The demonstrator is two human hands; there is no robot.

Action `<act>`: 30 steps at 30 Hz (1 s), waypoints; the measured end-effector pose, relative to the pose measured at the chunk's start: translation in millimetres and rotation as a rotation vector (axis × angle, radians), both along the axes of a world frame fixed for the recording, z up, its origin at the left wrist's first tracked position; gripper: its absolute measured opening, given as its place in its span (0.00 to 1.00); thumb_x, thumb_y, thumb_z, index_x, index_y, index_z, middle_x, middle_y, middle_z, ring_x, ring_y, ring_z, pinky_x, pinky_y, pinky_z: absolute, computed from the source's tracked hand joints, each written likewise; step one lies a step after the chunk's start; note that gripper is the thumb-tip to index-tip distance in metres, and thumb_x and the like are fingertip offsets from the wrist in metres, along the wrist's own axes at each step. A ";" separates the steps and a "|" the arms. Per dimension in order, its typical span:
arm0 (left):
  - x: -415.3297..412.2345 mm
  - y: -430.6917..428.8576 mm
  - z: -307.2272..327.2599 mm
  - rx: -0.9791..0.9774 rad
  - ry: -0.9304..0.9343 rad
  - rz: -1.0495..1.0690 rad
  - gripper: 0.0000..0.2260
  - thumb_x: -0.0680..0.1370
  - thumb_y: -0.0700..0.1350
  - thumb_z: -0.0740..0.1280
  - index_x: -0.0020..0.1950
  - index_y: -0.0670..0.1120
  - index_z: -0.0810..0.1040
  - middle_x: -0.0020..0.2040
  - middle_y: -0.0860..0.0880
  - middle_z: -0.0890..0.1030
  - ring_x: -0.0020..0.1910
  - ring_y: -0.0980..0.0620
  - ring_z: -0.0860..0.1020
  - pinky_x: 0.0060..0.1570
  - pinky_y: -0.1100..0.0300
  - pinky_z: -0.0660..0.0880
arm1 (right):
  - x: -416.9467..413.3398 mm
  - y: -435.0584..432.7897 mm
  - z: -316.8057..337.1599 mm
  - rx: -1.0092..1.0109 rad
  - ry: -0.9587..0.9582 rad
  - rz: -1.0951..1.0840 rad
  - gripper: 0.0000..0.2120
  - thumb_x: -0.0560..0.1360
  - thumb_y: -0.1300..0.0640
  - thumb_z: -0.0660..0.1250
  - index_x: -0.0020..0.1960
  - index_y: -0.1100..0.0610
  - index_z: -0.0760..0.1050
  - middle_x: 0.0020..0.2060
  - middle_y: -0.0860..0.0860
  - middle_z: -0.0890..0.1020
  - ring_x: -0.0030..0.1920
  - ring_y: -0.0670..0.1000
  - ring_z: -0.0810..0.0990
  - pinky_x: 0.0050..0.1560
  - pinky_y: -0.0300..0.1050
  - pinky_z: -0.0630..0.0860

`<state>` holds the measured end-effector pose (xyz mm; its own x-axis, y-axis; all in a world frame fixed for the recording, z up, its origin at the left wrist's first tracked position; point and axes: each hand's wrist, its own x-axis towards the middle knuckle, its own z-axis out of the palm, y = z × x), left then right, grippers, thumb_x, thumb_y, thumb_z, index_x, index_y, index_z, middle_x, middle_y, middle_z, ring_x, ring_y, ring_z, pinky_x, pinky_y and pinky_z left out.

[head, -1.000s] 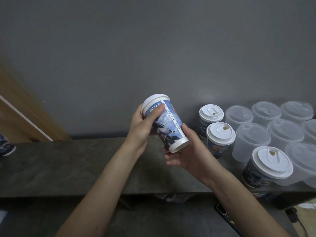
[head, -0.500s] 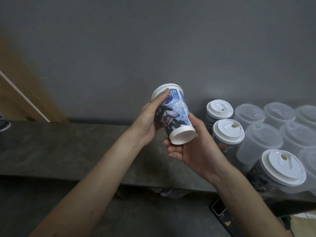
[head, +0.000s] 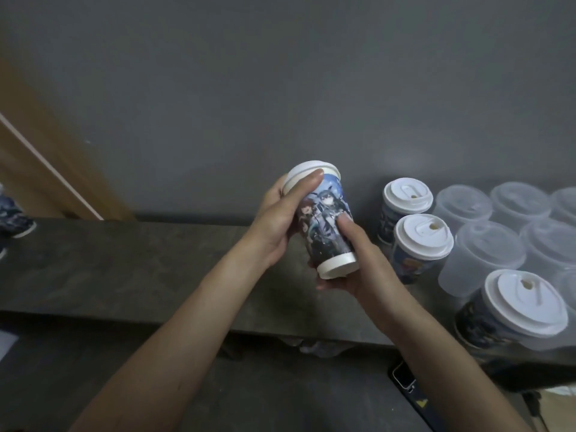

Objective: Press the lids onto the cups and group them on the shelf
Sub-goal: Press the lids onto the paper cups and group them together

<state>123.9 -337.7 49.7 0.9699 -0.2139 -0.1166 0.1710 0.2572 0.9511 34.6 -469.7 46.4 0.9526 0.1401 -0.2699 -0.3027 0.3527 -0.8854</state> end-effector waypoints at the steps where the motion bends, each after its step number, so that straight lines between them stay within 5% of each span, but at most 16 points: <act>1: 0.4 0.8 -0.4 0.026 -0.030 0.003 0.26 0.73 0.51 0.74 0.67 0.40 0.77 0.55 0.40 0.84 0.53 0.44 0.83 0.58 0.49 0.79 | -0.4 -0.6 1.4 0.007 0.001 -0.006 0.28 0.73 0.35 0.68 0.57 0.59 0.82 0.41 0.60 0.83 0.39 0.55 0.81 0.32 0.47 0.79; 4: -0.3 0.3 4.4 0.065 0.053 -0.091 0.28 0.73 0.56 0.74 0.68 0.42 0.77 0.60 0.39 0.83 0.53 0.44 0.83 0.54 0.51 0.80 | -0.9 -4.8 16.1 0.249 0.116 0.108 0.28 0.78 0.36 0.62 0.52 0.61 0.84 0.39 0.63 0.81 0.33 0.56 0.79 0.32 0.45 0.81; 6: -3.0 -3.5 10.1 0.155 0.174 -0.131 0.25 0.75 0.59 0.70 0.61 0.40 0.81 0.50 0.41 0.85 0.40 0.48 0.84 0.33 0.63 0.79 | 0.8 -6.4 25.3 0.327 0.171 0.155 0.29 0.80 0.36 0.60 0.50 0.61 0.84 0.39 0.63 0.81 0.32 0.55 0.80 0.33 0.44 0.82; 8: -3.0 -5.9 11.9 0.173 0.246 -0.157 0.18 0.79 0.58 0.66 0.49 0.43 0.83 0.39 0.46 0.84 0.30 0.52 0.80 0.24 0.66 0.71 | 4.6 -6.7 28.9 0.340 0.200 0.179 0.29 0.80 0.35 0.60 0.54 0.61 0.81 0.40 0.63 0.82 0.32 0.53 0.81 0.33 0.43 0.83; 11: 1.1 -4.6 13.1 0.193 0.260 -0.130 0.16 0.79 0.57 0.66 0.47 0.46 0.84 0.40 0.47 0.85 0.35 0.51 0.82 0.35 0.59 0.74 | 8.5 -10.5 25.9 0.311 0.209 0.205 0.31 0.80 0.33 0.60 0.60 0.61 0.78 0.43 0.64 0.82 0.33 0.54 0.82 0.35 0.44 0.83; 14: 5.7 -0.6 11.4 0.224 0.153 -0.021 0.20 0.76 0.56 0.72 0.60 0.43 0.83 0.51 0.43 0.86 0.47 0.47 0.84 0.53 0.50 0.80 | 8.2 -11.2 17.3 0.147 0.158 0.214 0.32 0.78 0.32 0.61 0.58 0.61 0.80 0.44 0.62 0.83 0.38 0.55 0.84 0.41 0.47 0.85; 16: 7.0 3.4 13.3 0.203 0.028 0.018 0.24 0.74 0.55 0.74 0.64 0.42 0.80 0.55 0.41 0.86 0.49 0.47 0.84 0.55 0.49 0.79 | 6.5 -10.1 11.8 0.068 0.108 0.171 0.30 0.74 0.35 0.66 0.58 0.61 0.80 0.43 0.60 0.84 0.37 0.53 0.83 0.41 0.46 0.84; 19: 2.5 6.4 20.4 -0.051 0.091 -0.102 0.24 0.76 0.54 0.71 0.63 0.38 0.80 0.56 0.37 0.83 0.55 0.43 0.82 0.65 0.47 0.76 | 4.7 -13.5 8.4 0.302 0.149 0.246 0.29 0.76 0.37 0.62 0.60 0.62 0.77 0.41 0.60 0.83 0.34 0.51 0.80 0.37 0.42 0.81; 22: -0.5 2.7 15.9 -0.120 0.079 -0.095 0.26 0.72 0.53 0.75 0.64 0.37 0.79 0.54 0.39 0.83 0.52 0.44 0.83 0.61 0.49 0.79 | 3.6 -12.9 2.2 0.399 0.152 0.277 0.30 0.77 0.36 0.60 0.60 0.62 0.80 0.45 0.62 0.83 0.38 0.54 0.81 0.41 0.44 0.81; 26: 0.4 3.9 9.3 -0.017 -0.083 0.016 0.33 0.65 0.51 0.78 0.65 0.36 0.77 0.51 0.40 0.84 0.48 0.46 0.83 0.51 0.54 0.81 | 4.6 -4.0 -8.9 0.088 0.019 0.082 0.31 0.72 0.36 0.69 0.60 0.62 0.80 0.43 0.63 0.83 0.38 0.56 0.83 0.38 0.45 0.81; 30: -3.9 6.7 10.5 -0.165 -0.026 -0.138 0.27 0.69 0.51 0.74 0.65 0.39 0.78 0.53 0.40 0.84 0.50 0.45 0.83 0.58 0.49 0.77 | -0.1 -2.2 3.5 0.400 0.133 0.187 0.31 0.76 0.33 0.57 0.49 0.58 0.86 0.36 0.59 0.82 0.32 0.53 0.80 0.31 0.42 0.79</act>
